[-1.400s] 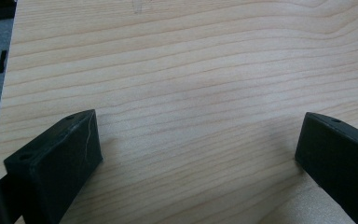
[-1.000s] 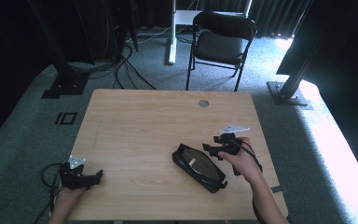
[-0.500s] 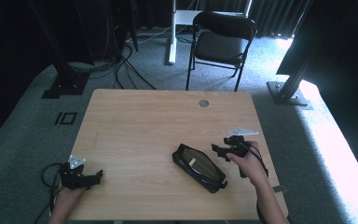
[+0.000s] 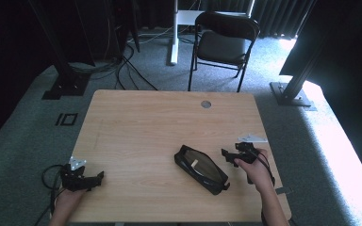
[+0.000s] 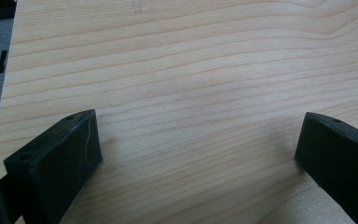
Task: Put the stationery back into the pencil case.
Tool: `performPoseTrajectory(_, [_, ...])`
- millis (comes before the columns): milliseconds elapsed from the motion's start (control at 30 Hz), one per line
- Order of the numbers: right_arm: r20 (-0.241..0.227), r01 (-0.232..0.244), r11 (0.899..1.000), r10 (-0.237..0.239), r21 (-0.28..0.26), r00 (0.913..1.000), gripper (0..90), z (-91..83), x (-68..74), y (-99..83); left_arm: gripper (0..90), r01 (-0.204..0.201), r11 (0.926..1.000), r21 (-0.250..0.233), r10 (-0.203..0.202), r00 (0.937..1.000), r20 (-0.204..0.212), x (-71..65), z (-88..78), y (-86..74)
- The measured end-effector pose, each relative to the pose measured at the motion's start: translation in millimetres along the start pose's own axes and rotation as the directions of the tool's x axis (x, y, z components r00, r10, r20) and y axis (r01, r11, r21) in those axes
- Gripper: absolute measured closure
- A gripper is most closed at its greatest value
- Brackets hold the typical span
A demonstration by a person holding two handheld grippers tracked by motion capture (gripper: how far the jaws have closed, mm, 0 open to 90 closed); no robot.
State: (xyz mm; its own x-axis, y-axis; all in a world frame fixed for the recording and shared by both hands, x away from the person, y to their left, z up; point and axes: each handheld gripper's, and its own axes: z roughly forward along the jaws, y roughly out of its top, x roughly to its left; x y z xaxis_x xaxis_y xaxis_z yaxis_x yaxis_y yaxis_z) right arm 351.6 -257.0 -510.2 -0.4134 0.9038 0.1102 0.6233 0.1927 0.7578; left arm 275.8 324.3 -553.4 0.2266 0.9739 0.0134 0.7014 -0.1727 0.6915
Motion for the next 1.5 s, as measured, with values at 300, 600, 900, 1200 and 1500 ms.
performPoseTrajectory(300, [0.068,-0.026,1.000,0.025,0.014,0.9974,23.2,-0.8,-14.7,-19.6,0.5,0.000,1.0000,0.000,0.000,1.0000,0.000,0.0,0.0,0.0])
performPoseTrajectory(600, [0.114,-0.042,0.999,0.040,0.017,0.9927,19.9,-9.2,-21.6,-36.3,0.5,0.000,1.0000,-0.001,0.000,1.0000,0.000,0.0,0.1,0.0])
performPoseTrajectory(900, [0.174,-0.073,0.997,0.072,-0.001,0.9822,18.6,-19.0,-25.3,-56.2,0.5,-0.003,1.0000,0.000,0.003,1.0000,0.000,0.2,0.0,0.0])
performPoseTrajectory(1200, [0.221,-0.098,0.995,0.088,0.035,0.9713,15.6,-28.5,-27.0,-74.6,0.5,-0.003,1.0000,0.001,0.003,1.0000,0.000,0.2,0.0,0.0])
performPoseTrajectory(1500, [0.263,-0.119,0.993,0.112,0.010,0.9583,13.8,-35.4,-24.6,-90.7,0.4,-0.003,1.0000,0.000,0.003,1.0000,0.000,0.1,0.0,-0.1])
